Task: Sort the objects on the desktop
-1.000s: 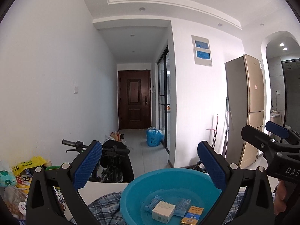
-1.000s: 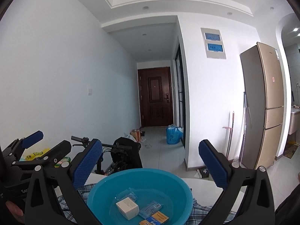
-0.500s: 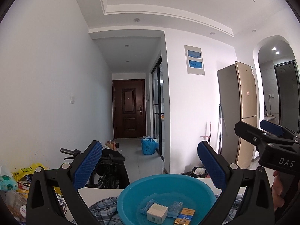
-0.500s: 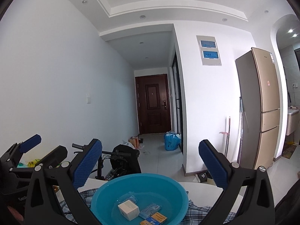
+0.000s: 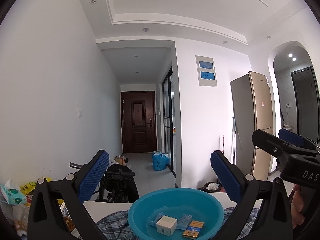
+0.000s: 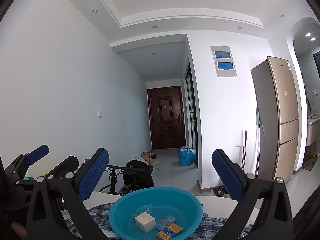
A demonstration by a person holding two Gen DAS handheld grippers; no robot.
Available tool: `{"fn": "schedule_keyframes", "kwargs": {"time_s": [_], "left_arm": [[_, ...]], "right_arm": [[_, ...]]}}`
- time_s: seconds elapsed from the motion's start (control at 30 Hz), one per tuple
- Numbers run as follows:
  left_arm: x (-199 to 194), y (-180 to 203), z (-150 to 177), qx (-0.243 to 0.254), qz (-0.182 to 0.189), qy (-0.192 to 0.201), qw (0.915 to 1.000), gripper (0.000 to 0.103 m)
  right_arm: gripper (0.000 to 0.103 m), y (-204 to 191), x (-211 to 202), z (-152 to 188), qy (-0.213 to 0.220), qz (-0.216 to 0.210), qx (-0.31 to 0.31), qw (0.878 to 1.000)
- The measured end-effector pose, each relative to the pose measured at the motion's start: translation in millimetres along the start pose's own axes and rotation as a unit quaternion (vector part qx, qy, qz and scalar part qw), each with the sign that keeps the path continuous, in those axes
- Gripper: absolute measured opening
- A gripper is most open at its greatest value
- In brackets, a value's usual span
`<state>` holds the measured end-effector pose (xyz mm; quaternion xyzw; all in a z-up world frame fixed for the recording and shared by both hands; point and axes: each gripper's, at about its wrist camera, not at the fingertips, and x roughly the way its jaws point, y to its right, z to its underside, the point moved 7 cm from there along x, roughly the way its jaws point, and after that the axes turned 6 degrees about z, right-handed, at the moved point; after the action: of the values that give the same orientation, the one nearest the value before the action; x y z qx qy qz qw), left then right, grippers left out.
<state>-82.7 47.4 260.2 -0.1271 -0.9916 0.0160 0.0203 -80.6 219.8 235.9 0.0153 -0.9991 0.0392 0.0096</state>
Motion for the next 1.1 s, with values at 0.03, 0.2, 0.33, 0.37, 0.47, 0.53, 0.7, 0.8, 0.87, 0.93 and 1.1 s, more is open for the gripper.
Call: {"fn": "schedule_keyframes", "kwargs": {"time_s": [0.03, 0.2, 0.33, 0.37, 0.47, 0.53, 0.7, 0.8, 0.87, 0.93, 1.1], "left_arm": [[-3, -1, 0, 0.001, -0.002, 0.000, 1.0000, 0.103], [-18, -4, 4, -0.010, -0.012, -0.011, 0.9998, 0.103], [-33, -3, 13, -0.005, -0.022, -0.021, 0.9995, 0.103], [-38, -4, 17, -0.003, -0.029, -0.023, 0.9993, 0.103], [-47, -6, 30, -0.006, -0.047, -0.032, 0.9984, 0.103], [-50, -7, 40, -0.013, -0.046, -0.044, 0.9979, 0.103], [-56, -9, 65, -0.019, -0.049, -0.075, 0.9958, 0.103], [-57, -9, 77, -0.020, -0.048, -0.094, 0.9942, 0.103], [-57, -9, 85, -0.019, -0.050, -0.105, 0.9930, 0.103], [-57, -9, 92, -0.018, -0.051, -0.118, 0.9915, 0.103], [-52, -13, 113, -0.032, -0.052, -0.149, 0.9869, 0.103]], "right_arm": [[0.103, 2, -1, -1, 0.001, 0.000, -0.002, 1.000], [0.103, 7, -15, -2, 0.000, 0.009, -0.007, 1.000], [0.103, 13, -29, 10, -0.011, 0.018, -0.003, 1.000], [0.103, 15, -33, 13, -0.013, 0.022, 0.000, 1.000], [0.103, 22, -42, 24, -0.022, 0.024, 0.019, 0.999], [0.103, 23, -44, 34, -0.039, 0.017, 0.021, 0.999], [0.103, 24, -49, 53, -0.065, 0.028, 0.007, 0.997], [0.103, 25, -51, 64, -0.081, 0.026, 0.008, 0.996], [0.103, 26, -50, 72, -0.091, 0.027, 0.008, 0.995], [0.103, 28, -48, 80, -0.103, 0.031, 0.010, 0.994], [0.103, 28, -41, 96, -0.126, 0.040, 0.009, 0.991]]}}
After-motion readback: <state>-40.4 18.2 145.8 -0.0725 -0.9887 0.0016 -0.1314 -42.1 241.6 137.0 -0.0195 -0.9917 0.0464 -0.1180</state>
